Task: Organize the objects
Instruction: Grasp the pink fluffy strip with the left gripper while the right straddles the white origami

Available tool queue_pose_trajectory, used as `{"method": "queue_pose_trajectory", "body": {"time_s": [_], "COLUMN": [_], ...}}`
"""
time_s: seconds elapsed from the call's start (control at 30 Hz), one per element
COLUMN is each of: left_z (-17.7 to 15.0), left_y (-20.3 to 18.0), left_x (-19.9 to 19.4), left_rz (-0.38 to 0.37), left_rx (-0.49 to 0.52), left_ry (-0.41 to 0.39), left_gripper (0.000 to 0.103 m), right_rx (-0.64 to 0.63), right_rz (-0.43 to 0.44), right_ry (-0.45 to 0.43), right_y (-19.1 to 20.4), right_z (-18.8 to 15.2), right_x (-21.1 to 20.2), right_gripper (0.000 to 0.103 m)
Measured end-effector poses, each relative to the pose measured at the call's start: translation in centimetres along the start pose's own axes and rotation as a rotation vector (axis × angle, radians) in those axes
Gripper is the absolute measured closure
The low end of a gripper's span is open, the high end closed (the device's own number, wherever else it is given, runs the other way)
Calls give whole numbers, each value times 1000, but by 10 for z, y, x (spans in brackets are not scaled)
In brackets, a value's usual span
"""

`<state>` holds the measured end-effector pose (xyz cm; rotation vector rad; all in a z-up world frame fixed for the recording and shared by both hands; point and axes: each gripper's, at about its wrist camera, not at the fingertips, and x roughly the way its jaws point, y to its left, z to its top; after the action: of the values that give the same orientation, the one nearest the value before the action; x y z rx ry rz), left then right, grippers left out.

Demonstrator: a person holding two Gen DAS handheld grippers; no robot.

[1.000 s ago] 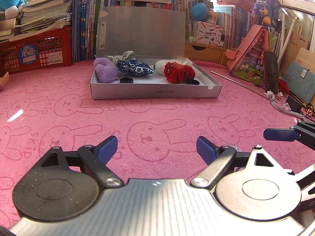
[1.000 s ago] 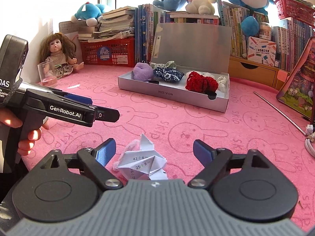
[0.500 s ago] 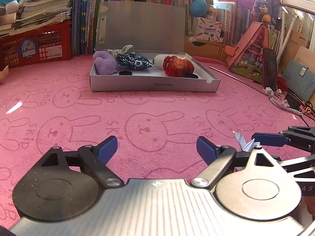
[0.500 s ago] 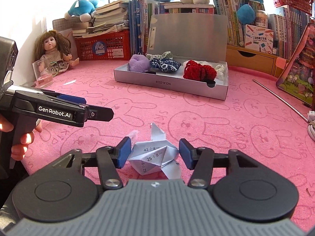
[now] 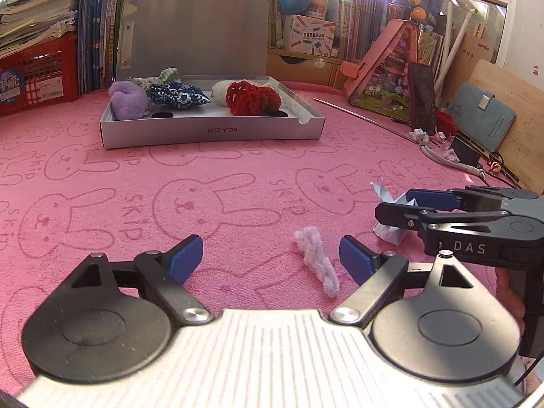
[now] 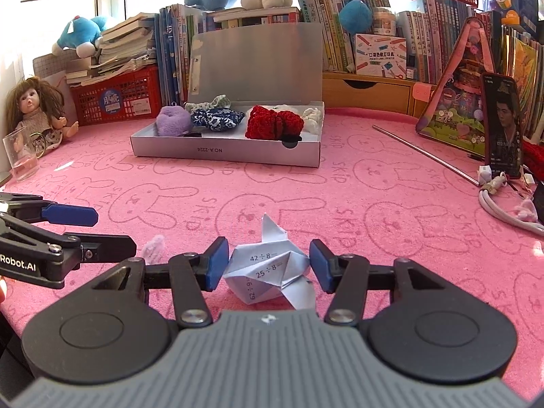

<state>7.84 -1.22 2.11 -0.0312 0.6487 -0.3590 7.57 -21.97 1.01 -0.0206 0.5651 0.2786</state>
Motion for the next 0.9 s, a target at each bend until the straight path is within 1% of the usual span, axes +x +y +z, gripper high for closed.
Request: {"method": "queue_pose_trajectory", "body": {"time_s": [0.1, 0.13, 0.23, 0.3, 0.4, 0.53, 0.63, 0.73, 0.77, 0.8, 0.9], "left_z": [-4, -6, -9, -10, -10, -9, -6, -1, 0, 1, 0], "left_y": [-11, -15, -17, -14, -8, 1, 6, 12, 14, 15, 8], "left_x": [4, 7, 9, 8, 7, 4, 0, -2, -4, -6, -14], "left_rz": [-13, -4, 12, 18, 50, 73, 116, 181, 189, 179, 98], "left_rx": [42, 62, 94, 97, 100, 85, 91, 100, 97, 93, 99], "left_ry": [19, 27, 43, 47, 49, 46, 27, 3, -4, -12, -26], "left_gripper": [13, 13, 13, 13, 13, 13, 13, 13, 13, 13, 13], "right_rx": [2, 1, -8, -11, -1, 13, 13, 14, 14, 15, 19], "right_rz": [-6, -8, -12, -12, -8, -5, -6, -5, -5, -5, -4], "right_ry": [-5, -6, -11, -14, -15, -17, -18, -18, -18, -18, -19], "right_y": [-1, -1, 1, 1, 0, -2, -2, -2, -2, -2, -3], "right_z": [-2, -2, -3, -3, -3, -3, -4, -4, -4, -4, -3], "right_x": [0, 0, -1, -1, 0, 1, 1, 1, 1, 1, 2], "right_gripper": [42, 40, 40, 40, 40, 39, 39, 39, 39, 39, 38]}}
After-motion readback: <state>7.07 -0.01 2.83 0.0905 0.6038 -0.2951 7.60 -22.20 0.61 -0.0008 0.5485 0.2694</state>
